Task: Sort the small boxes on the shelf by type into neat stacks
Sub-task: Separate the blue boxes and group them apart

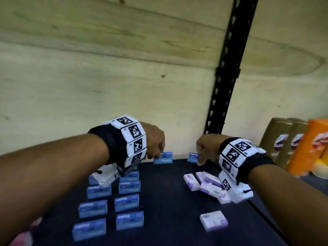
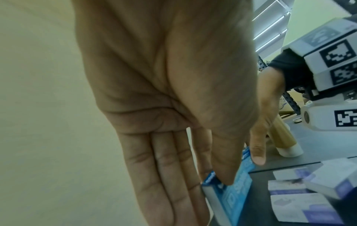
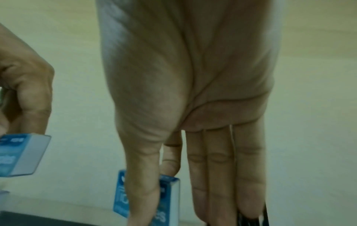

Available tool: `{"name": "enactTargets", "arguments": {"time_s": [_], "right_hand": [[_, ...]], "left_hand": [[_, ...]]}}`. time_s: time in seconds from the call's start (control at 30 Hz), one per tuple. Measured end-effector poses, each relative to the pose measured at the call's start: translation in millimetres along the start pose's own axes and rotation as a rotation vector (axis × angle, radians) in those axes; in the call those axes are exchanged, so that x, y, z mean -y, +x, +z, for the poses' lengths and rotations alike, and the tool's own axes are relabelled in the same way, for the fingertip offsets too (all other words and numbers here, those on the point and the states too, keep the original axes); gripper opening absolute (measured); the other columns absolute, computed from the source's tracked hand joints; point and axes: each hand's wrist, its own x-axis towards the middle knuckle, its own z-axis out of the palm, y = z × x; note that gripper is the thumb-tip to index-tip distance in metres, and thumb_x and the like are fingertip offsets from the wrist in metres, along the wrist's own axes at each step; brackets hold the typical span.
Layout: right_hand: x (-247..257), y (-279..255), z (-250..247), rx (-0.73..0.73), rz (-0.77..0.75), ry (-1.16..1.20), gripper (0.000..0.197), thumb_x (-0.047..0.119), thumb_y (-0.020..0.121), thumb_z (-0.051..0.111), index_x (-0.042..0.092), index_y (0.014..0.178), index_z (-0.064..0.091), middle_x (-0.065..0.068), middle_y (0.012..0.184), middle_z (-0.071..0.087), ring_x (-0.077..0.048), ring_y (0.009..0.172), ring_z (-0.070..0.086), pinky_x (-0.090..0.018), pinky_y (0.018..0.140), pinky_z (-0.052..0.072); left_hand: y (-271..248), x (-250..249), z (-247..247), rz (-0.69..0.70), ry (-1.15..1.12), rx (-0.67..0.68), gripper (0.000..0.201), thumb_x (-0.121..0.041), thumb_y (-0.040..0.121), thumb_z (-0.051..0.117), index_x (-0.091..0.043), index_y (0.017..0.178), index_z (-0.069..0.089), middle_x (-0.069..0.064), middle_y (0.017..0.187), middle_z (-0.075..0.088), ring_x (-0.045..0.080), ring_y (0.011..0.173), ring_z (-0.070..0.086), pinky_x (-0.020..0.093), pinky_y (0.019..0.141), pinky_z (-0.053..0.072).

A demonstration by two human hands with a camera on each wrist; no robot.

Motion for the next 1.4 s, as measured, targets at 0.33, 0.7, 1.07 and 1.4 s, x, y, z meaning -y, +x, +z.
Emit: {"name": "enactTargets", "arguments": {"time_s": [0.33, 0.7, 1.07, 1.4], "right_hand": [[60.3, -83.9, 11.4, 0.108, -0.269, 0.151, 0.027, 0.035, 0.077, 0.081, 0.023, 0.087, 0.059, 0.002, 0.075, 0.069, -0.013, 0.063, 0.06, -0.026, 0.063, 0.049], [107.1, -137.5, 39.7, 0.242, -0.34, 0.199, 0.025, 0.024, 0.085, 0.076, 0.02, 0.1, 0.056, 0.006, 0.068, 0.065, -0.016, 0.07, 0.064, -0.022, 0.06, 0.052], [132.6, -160.4, 54.8, 0.151, -0.392, 0.043, 0.021, 0.027, 0.087, 0.072, 0.019, 0.101, 0.059, 0.003, 0.081, 0.065, -0.008, 0.059, 0.054, -0.024, 0.062, 0.044], [149.4, -161.5, 60.3, 0.116, -0.434, 0.026, 0.024, 0.028, 0.087, 0.072, 0.014, 0.105, 0.066, 0.006, 0.077, 0.068, -0.006, 0.061, 0.059, -0.023, 0.062, 0.047]], "left_hand": [[-97.4, -5.7, 14.7, -0.088, -0.011, 0.058, 0.026, -0.031, 0.095, 0.059, -0.019, 0.118, 0.066, -0.014, 0.062, 0.064, 0.016, 0.089, 0.071, 0.03, 0.089, 0.053], [-171.0, -12.7, 61.3, -0.155, -0.063, 0.222, 0.008, -0.026, 0.095, 0.057, -0.023, 0.093, 0.065, -0.011, 0.068, 0.067, 0.009, 0.073, 0.064, 0.024, 0.078, 0.052], [-193.1, -8.3, 96.2, -0.208, -0.078, 0.199, 0.008, -0.032, 0.094, 0.059, -0.03, 0.087, 0.061, -0.013, 0.07, 0.064, 0.009, 0.079, 0.064, 0.027, 0.078, 0.051], [-196.4, -20.9, 98.7, -0.182, 0.05, 0.165, 0.032, -0.035, 0.098, 0.053, -0.024, 0.127, 0.06, -0.006, 0.125, 0.061, 0.01, 0.094, 0.049, 0.026, 0.083, 0.041]]}}
